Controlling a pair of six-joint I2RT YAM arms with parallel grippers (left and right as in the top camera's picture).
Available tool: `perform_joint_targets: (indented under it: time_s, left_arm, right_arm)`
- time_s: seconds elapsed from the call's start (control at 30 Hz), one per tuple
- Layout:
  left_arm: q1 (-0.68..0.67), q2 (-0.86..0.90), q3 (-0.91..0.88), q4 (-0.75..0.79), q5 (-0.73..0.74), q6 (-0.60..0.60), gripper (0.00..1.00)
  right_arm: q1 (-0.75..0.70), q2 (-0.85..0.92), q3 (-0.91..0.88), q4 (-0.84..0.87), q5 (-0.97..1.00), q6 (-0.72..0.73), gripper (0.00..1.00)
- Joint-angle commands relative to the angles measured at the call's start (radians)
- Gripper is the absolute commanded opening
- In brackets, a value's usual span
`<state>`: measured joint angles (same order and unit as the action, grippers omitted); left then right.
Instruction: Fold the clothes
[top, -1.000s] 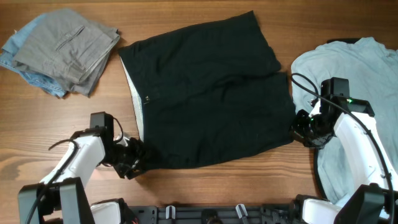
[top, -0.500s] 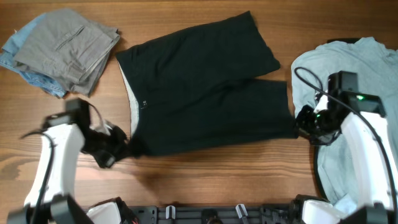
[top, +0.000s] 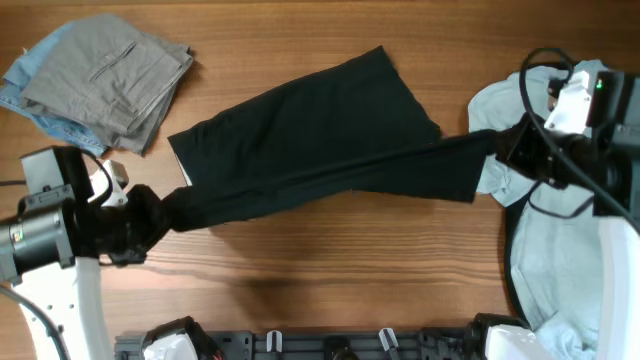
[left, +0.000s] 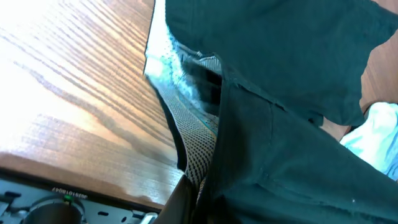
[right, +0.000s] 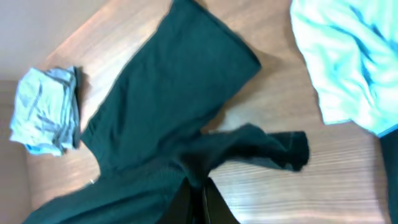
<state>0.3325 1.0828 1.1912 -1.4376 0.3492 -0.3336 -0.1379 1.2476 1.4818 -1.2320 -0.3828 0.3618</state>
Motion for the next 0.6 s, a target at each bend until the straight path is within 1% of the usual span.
perform_joint_targets:
  time_s: [0.0, 0.07, 0.13, 0.23, 0.3, 0.4, 0.43, 0.47, 0.5, 0.53, 0.57]
  left_arm:
    - [0.005, 0.082, 0.017, 0.027, -0.239, 0.012, 0.04]
    - [0.005, 0.133, 0.017, 0.040, -0.299, 0.007, 0.04]
    - [0.005, 0.190, 0.017, 0.120, -0.311, 0.005, 0.04]
    - [0.005, 0.262, 0.017, 0.236, -0.343, 0.005, 0.04]
    - [0.005, 0.339, 0.017, 0.334, -0.343, 0.005, 0.04]
    - [0.005, 0.446, 0.017, 0.454, -0.343, 0.005, 0.04]
    - [0.005, 0.488, 0.017, 0.506, -0.343, 0.005, 0.09]
    - [0.005, 0.529, 0.017, 0.555, -0.340, 0.005, 0.28]
    - [0.005, 0.567, 0.017, 0.588, -0.325, 0.005, 0.63]
    - [0.005, 0.589, 0.017, 0.593, -0.311, 0.006, 0.70]
    - [0.005, 0.601, 0.017, 0.588, -0.290, 0.015, 0.73]
  right_arm:
    - [-0.031, 0.120, 0.035, 0.124, 0.154, 0.004, 0.05]
    - [-0.028, 0.206, 0.035, 0.217, 0.080, -0.015, 0.04]
    - [-0.002, 0.296, 0.035, 0.349, 0.019, -0.048, 0.04]
    - [0.058, 0.402, 0.035, 0.515, 0.018, -0.056, 0.04]
    - [0.110, 0.515, 0.035, 0.662, 0.019, -0.055, 0.04]
    - [0.140, 0.661, 0.035, 0.875, 0.022, -0.041, 0.04]
    - [0.145, 0.699, 0.035, 0.938, 0.022, -0.040, 0.05]
    - [0.151, 0.762, 0.035, 1.019, 0.018, -0.041, 0.63]
    - [0.151, 0.796, 0.035, 1.033, 0.014, -0.045, 0.89]
    - [0.146, 0.808, 0.035, 1.011, 0.015, -0.050, 0.92]
    - [0.138, 0.808, 0.035, 0.978, 0.014, -0.053, 0.92]
